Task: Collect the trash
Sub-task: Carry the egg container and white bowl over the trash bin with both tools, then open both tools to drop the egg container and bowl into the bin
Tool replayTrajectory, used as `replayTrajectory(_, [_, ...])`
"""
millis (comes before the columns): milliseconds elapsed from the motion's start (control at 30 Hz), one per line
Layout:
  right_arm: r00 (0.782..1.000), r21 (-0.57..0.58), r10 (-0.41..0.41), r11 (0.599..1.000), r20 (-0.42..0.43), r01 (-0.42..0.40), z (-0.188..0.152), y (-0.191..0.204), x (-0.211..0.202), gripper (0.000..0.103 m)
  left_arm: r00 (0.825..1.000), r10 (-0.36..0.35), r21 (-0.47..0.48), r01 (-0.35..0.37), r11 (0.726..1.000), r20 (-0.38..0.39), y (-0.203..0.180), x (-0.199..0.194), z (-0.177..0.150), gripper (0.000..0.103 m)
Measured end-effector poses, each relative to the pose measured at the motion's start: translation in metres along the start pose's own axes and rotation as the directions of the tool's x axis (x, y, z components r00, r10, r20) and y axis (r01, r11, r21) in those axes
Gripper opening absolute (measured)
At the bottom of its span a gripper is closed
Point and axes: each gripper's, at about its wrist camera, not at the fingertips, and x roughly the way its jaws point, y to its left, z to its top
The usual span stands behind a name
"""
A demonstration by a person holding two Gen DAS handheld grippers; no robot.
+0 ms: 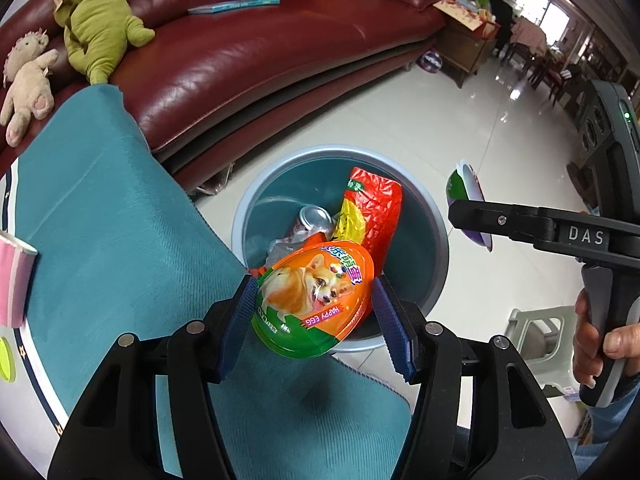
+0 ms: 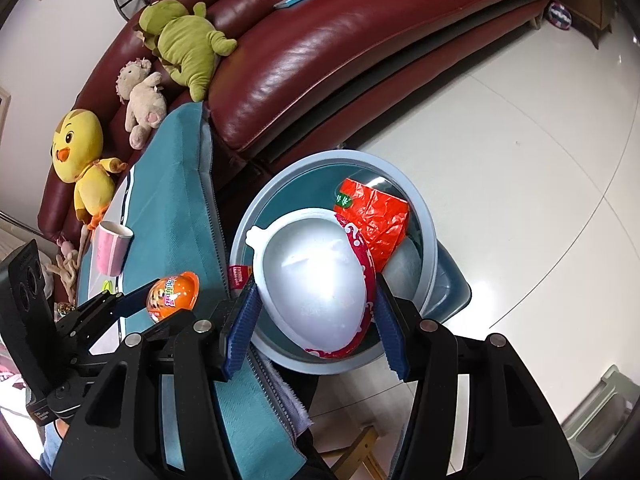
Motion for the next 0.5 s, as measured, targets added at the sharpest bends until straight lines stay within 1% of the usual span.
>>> replayTrajectory(400, [1.0,-0.013,-0.025,1.0,-0.012,0.025,0.019,0.004,0.01,0.053,1.0,-0.005,-0.019,0.005,1.0,-0.012,0.009,0.016,0.018,0.062])
replayTrajectory(467, [0.999,-0.015,-0.031,0.999,-0.014,0.031,0.022,0.006,0.012,0.053,1.0,-0.005,-0.025,0.005,1.0,-0.015,0.012,0.019,0.022,0.067])
replayTrajectory(500, [0.999,-0.017,-0.034,0.999,-0.013,0.034,0.022,0.007,0.012,0.053,1.0,0.0,-0.03,-0.001,1.0,-0.017,0.013,0.021,0.024,0.076])
